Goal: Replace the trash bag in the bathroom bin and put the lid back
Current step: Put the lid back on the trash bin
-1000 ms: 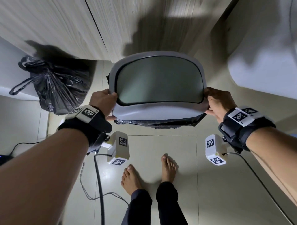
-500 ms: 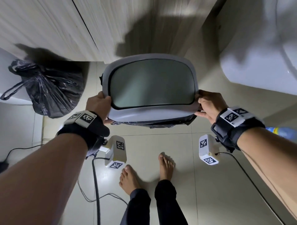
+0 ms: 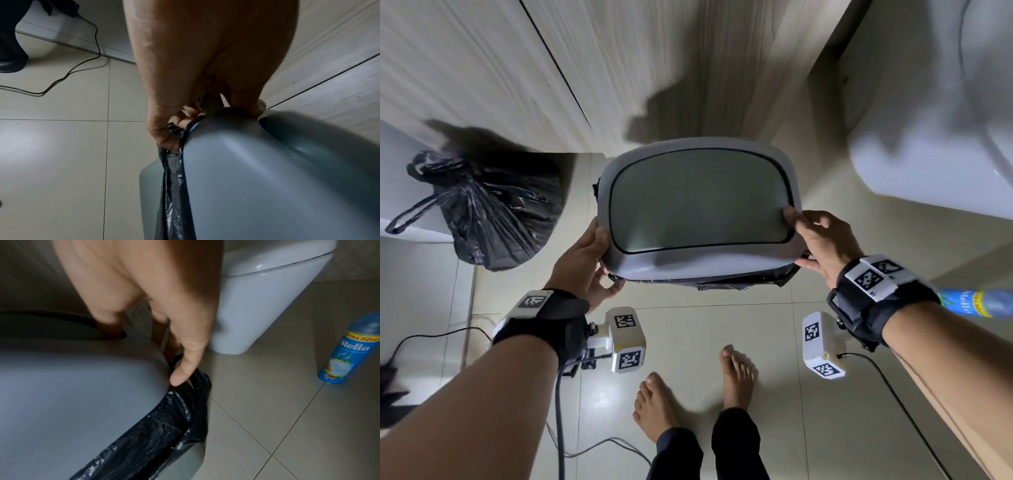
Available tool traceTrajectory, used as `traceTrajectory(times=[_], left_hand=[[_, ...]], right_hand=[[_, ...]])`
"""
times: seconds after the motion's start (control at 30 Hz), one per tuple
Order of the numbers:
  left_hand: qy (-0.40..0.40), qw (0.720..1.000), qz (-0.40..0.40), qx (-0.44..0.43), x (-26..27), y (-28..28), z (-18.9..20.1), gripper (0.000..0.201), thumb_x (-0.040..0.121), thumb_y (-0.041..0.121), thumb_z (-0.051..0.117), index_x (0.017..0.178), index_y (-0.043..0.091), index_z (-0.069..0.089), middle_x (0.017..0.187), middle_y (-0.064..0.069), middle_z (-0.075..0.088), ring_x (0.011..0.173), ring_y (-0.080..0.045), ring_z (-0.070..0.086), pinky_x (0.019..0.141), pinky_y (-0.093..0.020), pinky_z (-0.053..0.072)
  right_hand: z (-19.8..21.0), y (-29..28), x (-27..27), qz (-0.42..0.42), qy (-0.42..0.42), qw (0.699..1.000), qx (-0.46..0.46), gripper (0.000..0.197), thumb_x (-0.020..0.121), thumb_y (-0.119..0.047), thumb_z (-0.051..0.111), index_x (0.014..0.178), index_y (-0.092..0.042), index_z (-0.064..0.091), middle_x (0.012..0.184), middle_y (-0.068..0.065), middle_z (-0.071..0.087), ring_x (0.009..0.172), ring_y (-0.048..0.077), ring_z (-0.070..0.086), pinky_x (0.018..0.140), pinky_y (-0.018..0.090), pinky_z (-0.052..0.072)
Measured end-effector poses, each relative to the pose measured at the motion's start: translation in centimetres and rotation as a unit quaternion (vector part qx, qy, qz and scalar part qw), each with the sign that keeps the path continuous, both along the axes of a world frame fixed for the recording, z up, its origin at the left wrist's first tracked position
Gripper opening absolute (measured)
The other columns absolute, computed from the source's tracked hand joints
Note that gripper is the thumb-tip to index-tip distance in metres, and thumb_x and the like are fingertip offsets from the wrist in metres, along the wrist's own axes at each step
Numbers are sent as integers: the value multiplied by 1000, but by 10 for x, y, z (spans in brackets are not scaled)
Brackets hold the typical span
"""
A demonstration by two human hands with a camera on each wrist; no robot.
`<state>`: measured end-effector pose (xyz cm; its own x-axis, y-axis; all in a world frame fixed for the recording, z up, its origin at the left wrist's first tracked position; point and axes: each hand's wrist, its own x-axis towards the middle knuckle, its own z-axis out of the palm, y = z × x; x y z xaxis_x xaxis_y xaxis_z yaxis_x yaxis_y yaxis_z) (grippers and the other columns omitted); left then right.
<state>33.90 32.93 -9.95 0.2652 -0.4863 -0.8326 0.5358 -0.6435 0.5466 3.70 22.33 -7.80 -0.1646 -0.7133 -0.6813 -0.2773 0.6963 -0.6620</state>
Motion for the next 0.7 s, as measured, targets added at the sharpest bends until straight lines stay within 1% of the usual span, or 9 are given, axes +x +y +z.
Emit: traceTrajectory(times=[0.07, 0.17, 0.3, 0.37, 0.47, 0.53, 0.57, 0.63, 0.7], left_hand=[[-7, 1000, 12, 1, 0, 1, -3, 34, 104, 29, 51, 132, 45, 61, 115, 14, 59, 106, -19, 44, 77, -38, 43], [-16, 1000, 24, -2, 0, 2, -7, 39, 105, 17, 46, 136, 36, 60, 119, 10, 60, 105, -21, 44, 79, -40, 41], [-17, 999, 28, -4, -1, 3, -7, 36, 106, 22, 45, 136, 35, 59, 124, 13, 60, 109, -20, 46, 78, -39, 41], [-17, 999, 29, -4, -1, 2, -7, 33, 106, 25, 47, 136, 34, 60, 126, 13, 60, 109, -20, 47, 77, -39, 41], [-12, 1000, 24, 3, 0, 2, -8, 27, 105, 21, 48, 114, 35, 69, 121, 11, 60, 107, -22, 44, 75, -39, 43], [-11, 1000, 14, 4, 4, 1, -12, 30, 103, 16, 49, 97, 35, 71, 114, 12, 60, 100, -20, 44, 74, -39, 44], [-12, 1000, 10, 5, 6, 0, -14, 31, 103, 14, 49, 97, 35, 72, 108, 13, 61, 95, -19, 45, 73, -40, 45], [-11, 1000, -4, 4, 10, -2, -17, 30, 103, 15, 49, 113, 34, 71, 93, 14, 60, 79, -15, 44, 71, -40, 46], [-10, 1000, -21, 5, 11, -7, -17, 31, 104, 29, 52, 131, 37, 63, 89, 16, 56, 74, -14, 40, 73, -40, 47]], right_hand=[[-4, 0, 0, -16, 19, 1000, -13, 22, 80, -37, 72, 96, -24, 63, 110, 2, 66, 93, 16, 64, 62, 27, 54], [-9, 0, -7, -37, -8, 999, 4, 21, 91, -32, 59, 109, -22, 65, 119, 9, 66, 88, 19, 65, 63, 30, 56], [-14, 1, -16, -52, -35, 998, 7, 24, 92, -30, 60, 114, -24, 68, 106, 6, 71, 81, 16, 70, 72, 32, 61], [-15, 3, -15, -49, -49, 998, 3, 24, 93, -29, 58, 115, -26, 69, 106, 2, 71, 85, 15, 69, 75, 33, 60], [-14, 5, -13, -41, -75, 996, 7, 23, 96, -26, 54, 111, -38, 67, 112, -4, 68, 97, 16, 65, 69, 28, 55], [-14, 6, -15, -43, -90, 995, 11, 35, 98, -20, 49, 124, -42, 58, 109, -10, 65, 93, 16, 61, 69, 29, 51], [-16, 8, -18, -40, -95, 995, 14, 42, 99, -17, 46, 133, -42, 50, 107, -12, 64, 90, 15, 60, 69, 30, 50], [-18, 14, -25, -20, -101, 994, 23, 49, 99, -16, 45, 139, -44, 41, 106, -11, 62, 87, 17, 58, 71, 33, 50], [-17, 21, -30, -10, -101, 994, 42, 43, 97, -25, 48, 135, -47, 45, 108, -3, 62, 89, 21, 59, 72, 35, 51]])
